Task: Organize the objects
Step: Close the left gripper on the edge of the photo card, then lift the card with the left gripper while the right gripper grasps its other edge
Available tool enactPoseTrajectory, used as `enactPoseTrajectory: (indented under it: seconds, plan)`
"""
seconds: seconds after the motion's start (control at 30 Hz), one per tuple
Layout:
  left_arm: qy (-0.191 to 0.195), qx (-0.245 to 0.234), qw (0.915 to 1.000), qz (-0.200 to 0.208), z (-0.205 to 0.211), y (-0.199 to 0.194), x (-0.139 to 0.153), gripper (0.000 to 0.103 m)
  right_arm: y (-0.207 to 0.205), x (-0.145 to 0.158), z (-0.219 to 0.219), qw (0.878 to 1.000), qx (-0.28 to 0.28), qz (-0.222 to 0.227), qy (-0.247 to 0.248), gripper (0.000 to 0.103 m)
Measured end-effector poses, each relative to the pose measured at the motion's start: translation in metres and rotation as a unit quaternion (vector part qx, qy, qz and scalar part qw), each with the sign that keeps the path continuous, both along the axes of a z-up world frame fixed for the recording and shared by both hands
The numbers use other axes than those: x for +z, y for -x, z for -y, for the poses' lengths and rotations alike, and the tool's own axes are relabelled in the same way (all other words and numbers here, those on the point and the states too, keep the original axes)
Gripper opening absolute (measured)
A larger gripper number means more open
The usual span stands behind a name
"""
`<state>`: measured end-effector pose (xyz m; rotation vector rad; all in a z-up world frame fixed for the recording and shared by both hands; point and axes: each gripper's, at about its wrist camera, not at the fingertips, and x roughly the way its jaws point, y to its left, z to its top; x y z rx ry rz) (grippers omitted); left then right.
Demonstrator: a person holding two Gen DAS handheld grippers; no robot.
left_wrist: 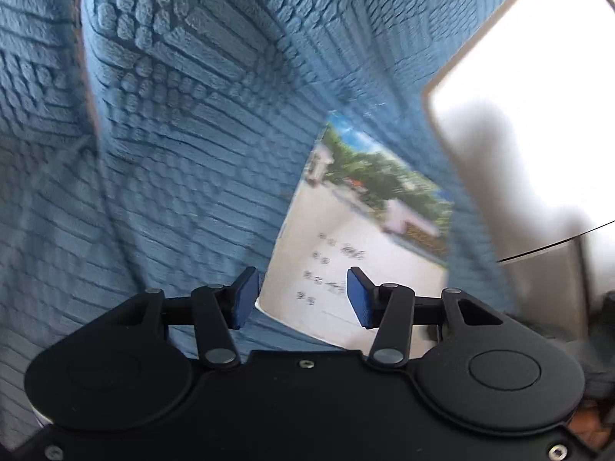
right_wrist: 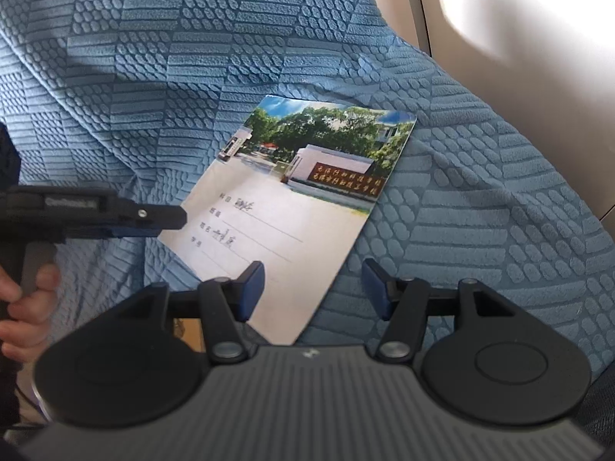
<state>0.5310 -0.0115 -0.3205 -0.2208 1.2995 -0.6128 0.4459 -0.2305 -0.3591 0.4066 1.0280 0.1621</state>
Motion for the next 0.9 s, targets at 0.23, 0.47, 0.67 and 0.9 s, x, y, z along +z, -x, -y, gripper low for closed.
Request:
enactPoseTrajectory:
  seconds: [0.23,0.47,0.67,0.9]
  plan:
    - [0.099,0.013,0.9922,-0.074,-0.014,-0.016,-0.011,0.047,0.001,-0.001,0.004,0.999,-0.025,-0.005,-0.038,0.059]
    - [0.08,0.012,0.9904,-0.112,-0.015,-0.028,-0.025,0.042,0.003,-0.002,0.005,0.998,-0.035,-0.004,-0.049,0.059]
    - [0.069,-0.014,0.9878,-0.139,-0.001,-0.03,-0.037,0.025,0.004,-0.003,0.008,0.998,-0.039,-0.004,-0.057,0.059]
    - [0.045,0.0,0.9936,-0.103,0.009,-0.017,-0.018,0.003,0.015,0.003,0.02,0.992,-0.084,-0.002,-0.091,0.06]
